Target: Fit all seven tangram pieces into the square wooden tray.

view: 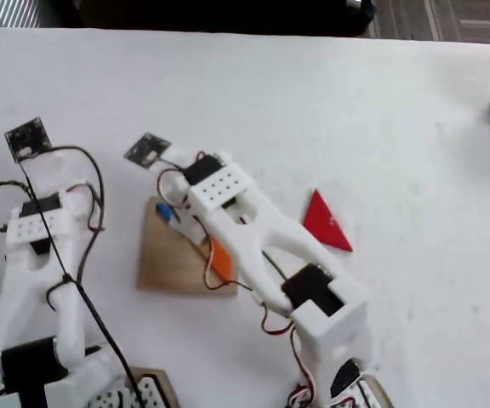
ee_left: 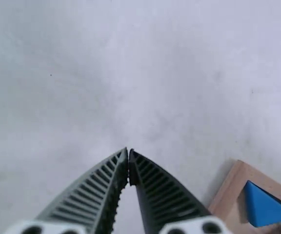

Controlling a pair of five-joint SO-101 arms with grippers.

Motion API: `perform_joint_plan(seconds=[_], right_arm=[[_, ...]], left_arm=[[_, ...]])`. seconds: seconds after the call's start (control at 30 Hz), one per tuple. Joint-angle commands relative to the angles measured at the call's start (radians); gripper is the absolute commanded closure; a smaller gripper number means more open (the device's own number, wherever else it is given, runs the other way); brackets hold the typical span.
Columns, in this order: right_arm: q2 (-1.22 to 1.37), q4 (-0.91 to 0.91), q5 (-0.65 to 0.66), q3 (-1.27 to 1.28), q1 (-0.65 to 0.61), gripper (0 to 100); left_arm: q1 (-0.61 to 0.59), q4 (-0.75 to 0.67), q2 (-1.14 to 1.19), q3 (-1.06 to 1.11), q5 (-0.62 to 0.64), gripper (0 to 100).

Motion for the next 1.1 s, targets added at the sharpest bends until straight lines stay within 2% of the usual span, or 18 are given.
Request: perform_joint_plan(seconds=[0.0, 0.2, 0.43, 0.7, 1.07], right_arm=[[-0.021, 0.008, 0.018, -0.046, -0.005, 76.2], [-0.116, 0.064, 0.009, -0.046, 0.030, 81.5], [-0.236, 0.125, -0.040, 0.003, 0.151, 98.8], [-0.196, -0.134, -0.025, 0.209, 0.177, 98.1], [-0.133, -0.349, 0.003, 0.273, 0.140, 98.1]], left_arm=[[0.024, -0.018, -0.002, -0.054, 0.006, 98], [0.024, -0.018, -0.002, -0.054, 0.006, 98], [0.024, -0.018, -0.002, -0.054, 0.006, 98], [0.024, -0.018, -0.002, -0.054, 0.006, 98], [0.025, -0.018, -0.002, -0.054, 0.006, 98]])
